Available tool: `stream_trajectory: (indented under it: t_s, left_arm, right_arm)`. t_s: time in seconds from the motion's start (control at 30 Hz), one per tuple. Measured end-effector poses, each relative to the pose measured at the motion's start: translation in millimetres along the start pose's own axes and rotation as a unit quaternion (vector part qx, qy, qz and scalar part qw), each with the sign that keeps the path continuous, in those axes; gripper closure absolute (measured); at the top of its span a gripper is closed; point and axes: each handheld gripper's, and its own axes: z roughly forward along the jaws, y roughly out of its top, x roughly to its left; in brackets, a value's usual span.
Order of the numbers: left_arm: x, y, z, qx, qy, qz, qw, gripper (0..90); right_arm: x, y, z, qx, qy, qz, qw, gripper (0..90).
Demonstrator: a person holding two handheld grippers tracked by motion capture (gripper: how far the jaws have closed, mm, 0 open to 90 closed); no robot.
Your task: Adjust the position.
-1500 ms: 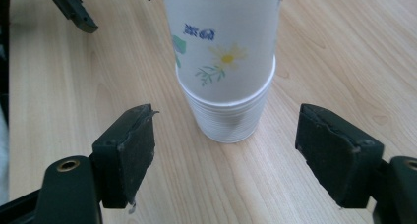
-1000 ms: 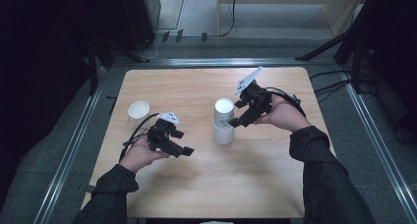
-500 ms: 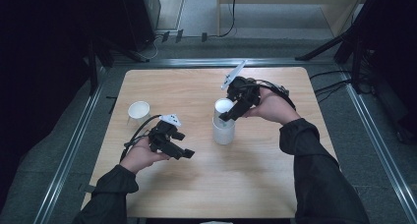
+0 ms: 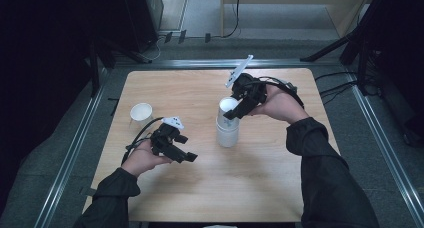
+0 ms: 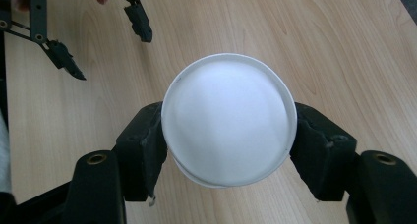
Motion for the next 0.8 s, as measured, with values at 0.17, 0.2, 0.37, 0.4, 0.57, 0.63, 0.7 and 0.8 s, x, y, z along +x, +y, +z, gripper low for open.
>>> stream_trajectory:
  t_s: [0.17,0.2,0.37,0.4,0.57,0.63,0.7,0.8]
  left_arm:
    - [0.2,0.1,-2.1,-0.004,-0.003,0.003,1.0,14.4]
    - [0.2,-0.1,-2.0,-0.006,-0.003,0.003,1.0,14.4]
    - [0.2,-0.1,-2.4,-0.007,-0.006,0.002,1.0,14.4]
    - [0.4,-0.1,-2.9,-0.009,-0.007,0.003,0.9999,14.5]
    - [1.0,-0.1,-5.9,-0.021,-0.01,0.001,0.9997,14.5]
    - [0.9,-0.1,-6.3,-0.021,-0.012,0.003,0.9997,14.5]
    - [0.7,-0.1,-6.5,-0.022,-0.012,0.005,0.9997,14.5]
    - [1.0,-0.1,-7.4,-0.026,-0.017,0.003,0.9995,14.5]
  right_arm:
    - [1.7,6.0,-12.0,0.0,0.0,0.007,1.0,34.6]
    - [2.0,7.4,-14.8,-0.001,0.0,0.008,1.0,34.7]
    - [4.5,13.9,-30.3,-0.001,-0.008,0.006,0.9999,34.7]
    - [5.2,15.0,-33.6,-0.004,-0.008,0.004,1.0,34.8]
    - [10.4,20.8,-51.8,-0.008,-0.011,0.003,0.9999,34.9]
    - [13.4,22.6,-58.9,-0.008,-0.015,0.003,0.9998,35.0]
    - [16.3,24.1,-66.8,-0.004,-0.018,0.005,0.9998,35.1]
    - [23.5,23.5,-79.7,0.0,-0.016,0.012,0.9998,35.3]
